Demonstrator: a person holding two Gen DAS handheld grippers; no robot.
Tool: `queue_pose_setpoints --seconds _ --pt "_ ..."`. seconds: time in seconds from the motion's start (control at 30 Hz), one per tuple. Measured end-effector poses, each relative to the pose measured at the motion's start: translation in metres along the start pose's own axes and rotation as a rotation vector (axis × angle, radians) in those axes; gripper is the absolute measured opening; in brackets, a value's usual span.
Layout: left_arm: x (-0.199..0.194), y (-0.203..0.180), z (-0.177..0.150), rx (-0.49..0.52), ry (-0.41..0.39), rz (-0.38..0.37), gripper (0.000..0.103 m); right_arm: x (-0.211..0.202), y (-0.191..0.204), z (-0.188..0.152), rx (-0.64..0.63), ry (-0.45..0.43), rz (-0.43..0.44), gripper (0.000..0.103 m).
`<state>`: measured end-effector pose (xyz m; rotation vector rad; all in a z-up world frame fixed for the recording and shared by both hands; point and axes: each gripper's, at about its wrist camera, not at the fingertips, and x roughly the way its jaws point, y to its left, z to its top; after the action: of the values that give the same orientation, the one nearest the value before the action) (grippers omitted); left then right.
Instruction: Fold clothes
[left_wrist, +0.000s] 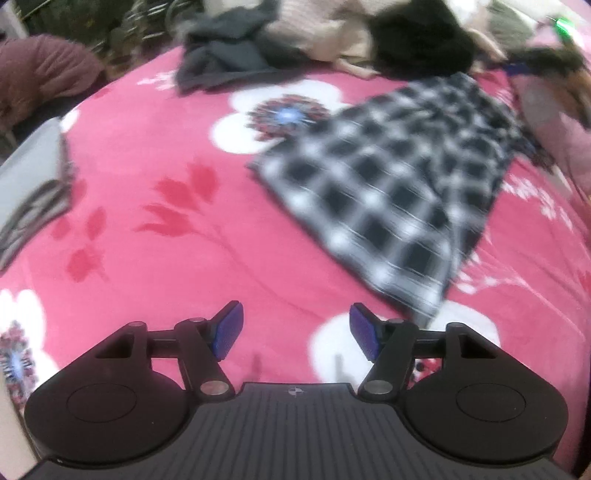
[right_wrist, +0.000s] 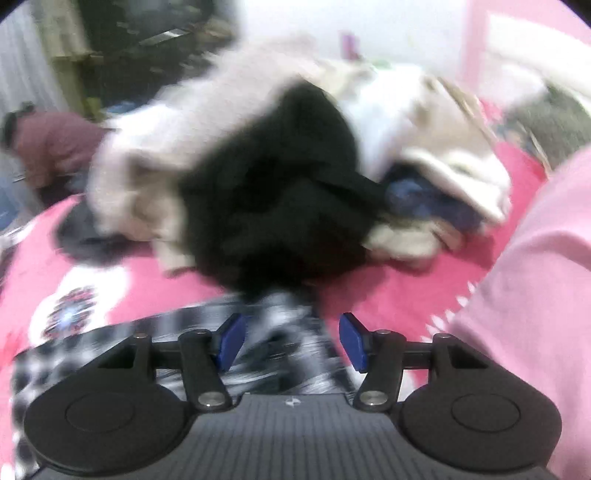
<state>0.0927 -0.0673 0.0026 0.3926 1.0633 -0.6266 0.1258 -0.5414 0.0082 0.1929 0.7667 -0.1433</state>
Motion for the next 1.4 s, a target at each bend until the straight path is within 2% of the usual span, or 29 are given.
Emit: queue_pose_setpoints --seconds 0.1,0.23,0.33,0.47,0.57,0.7,0.8,0.87,0.97,1.07,1.17,1.27,1.33,1.37,1.4 --pt "0.004 0.019 0.011 -0.124 -0.009 -0.021 0.066 -0.044 0.058 -0.037 -0.172 -0.046 0.126 0.06" --pt "0.035 0.034 0.007 -0.327 -0.072 -0.118 0.066 -0.094 0.15 -0.113 -0.412 -0.084 0.279 0.062" --pt "0.061 0.04 0.001 -0.43 -0.095 -0.199 0.065 -0.109 0.216 -0.167 -0.545 -0.096 0.357 0.063" --pt "0.087 0.042 -0.001 -0.491 -0.115 -0.29 0.064 -0.095 0.292 -0.225 -0.761 -0.1 0.344 0.063" --pt "0.103 0.044 0.001 -0.511 -0.124 -0.353 0.058 -0.073 0.325 -0.25 -0.889 -0.1 0.292 0.063" --pt "0.122 0.049 0.004 -0.523 -0.116 -0.421 0.05 -0.05 0.342 -0.261 -0.942 -0.071 0.259 0.063" --pt "0.133 0.057 0.006 -0.555 -0.114 -0.466 0.048 -0.047 0.343 -0.266 -0.991 -0.104 0.232 0.061" --pt "0.138 0.064 0.006 -0.578 -0.132 -0.491 0.048 -0.047 0.343 -0.266 -1.001 -0.13 0.183 0.054" --pt "0.145 0.071 0.009 -0.597 -0.161 -0.513 0.048 -0.045 0.341 -0.266 -1.022 -0.174 0.101 0.051" --pt "0.153 0.07 0.017 -0.581 -0.185 -0.52 0.048 -0.04 0.346 -0.273 -1.07 -0.2 0.071 0.049" --pt "0.161 0.072 0.025 -0.595 -0.206 -0.53 0.048 -0.035 0.351 -0.28 -1.127 -0.227 0.045 0.042" --pt "0.17 0.075 0.031 -0.634 -0.231 -0.544 0.048 -0.029 0.353 -0.284 -1.13 -0.233 0.003 0.034" --pt "0.174 0.076 0.034 -0.66 -0.25 -0.537 0.042 -0.027 0.354 -0.286 -1.127 -0.235 -0.035 0.016" --pt "0.176 0.076 0.035 -0.677 -0.256 -0.525 0.031 -0.028 0.353 -0.286 -1.127 -0.236 -0.05 0.013" --pt "0.178 0.077 0.036 -0.696 -0.258 -0.514 0.014 -0.029 0.354 -0.286 -1.125 -0.236 -0.063 0.012"
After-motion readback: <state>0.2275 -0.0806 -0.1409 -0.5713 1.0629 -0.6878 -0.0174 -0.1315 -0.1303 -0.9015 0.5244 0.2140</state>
